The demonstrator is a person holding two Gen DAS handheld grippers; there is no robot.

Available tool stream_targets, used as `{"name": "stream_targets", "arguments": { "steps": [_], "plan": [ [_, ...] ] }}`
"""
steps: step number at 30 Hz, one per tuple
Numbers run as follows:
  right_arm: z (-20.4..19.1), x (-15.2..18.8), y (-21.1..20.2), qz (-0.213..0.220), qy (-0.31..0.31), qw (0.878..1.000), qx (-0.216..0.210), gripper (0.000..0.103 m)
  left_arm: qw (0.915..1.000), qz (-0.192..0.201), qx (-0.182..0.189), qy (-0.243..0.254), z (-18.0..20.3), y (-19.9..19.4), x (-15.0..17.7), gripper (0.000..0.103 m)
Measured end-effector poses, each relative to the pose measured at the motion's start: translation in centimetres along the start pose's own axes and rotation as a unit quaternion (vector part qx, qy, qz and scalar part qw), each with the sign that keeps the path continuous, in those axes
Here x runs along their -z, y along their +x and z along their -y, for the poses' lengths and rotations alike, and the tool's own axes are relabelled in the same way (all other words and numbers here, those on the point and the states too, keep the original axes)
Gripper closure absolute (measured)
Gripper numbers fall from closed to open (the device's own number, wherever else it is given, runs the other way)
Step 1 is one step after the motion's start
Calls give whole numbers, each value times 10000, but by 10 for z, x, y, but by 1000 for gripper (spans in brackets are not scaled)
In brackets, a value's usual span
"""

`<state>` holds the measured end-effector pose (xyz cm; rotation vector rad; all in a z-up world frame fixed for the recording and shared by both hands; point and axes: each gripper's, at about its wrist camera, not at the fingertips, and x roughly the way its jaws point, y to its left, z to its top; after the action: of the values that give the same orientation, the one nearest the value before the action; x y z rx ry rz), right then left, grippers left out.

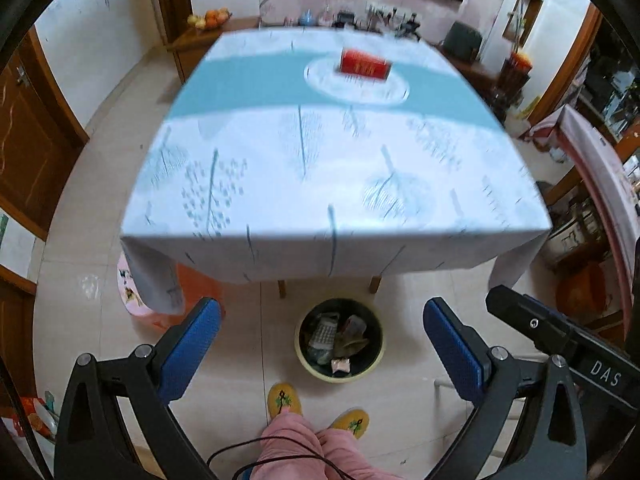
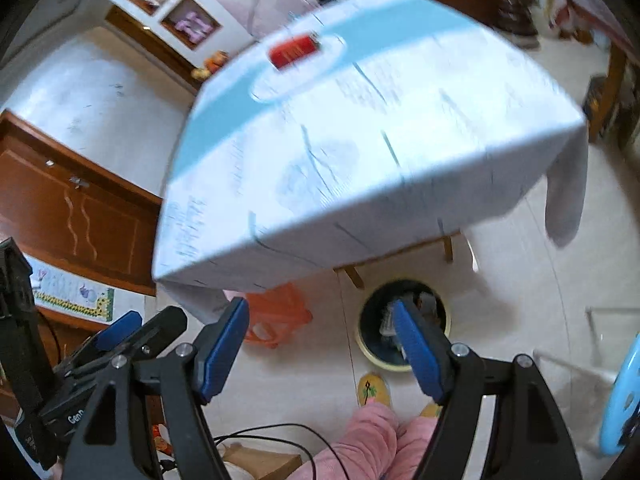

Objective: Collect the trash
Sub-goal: 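Raise both tools back toward the table, then grasp the red snack packet with the right tool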

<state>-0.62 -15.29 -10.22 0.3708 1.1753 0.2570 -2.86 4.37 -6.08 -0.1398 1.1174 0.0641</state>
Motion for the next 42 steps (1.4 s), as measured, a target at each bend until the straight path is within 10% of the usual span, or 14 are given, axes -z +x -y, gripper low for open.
{"name": "stream_targets", "arguments": {
  "steps": [20, 42],
  "plan": [
    [-76, -112, -87, 997, -1571, 9824, -149, 28, 9962, 837, -154, -164, -3, -77, -107, 3],
    [-107, -329, 120, 344, -2053, 9749, 797, 28, 9998, -109, 88, -141, -70, 143, -322, 3]
  ]
}}
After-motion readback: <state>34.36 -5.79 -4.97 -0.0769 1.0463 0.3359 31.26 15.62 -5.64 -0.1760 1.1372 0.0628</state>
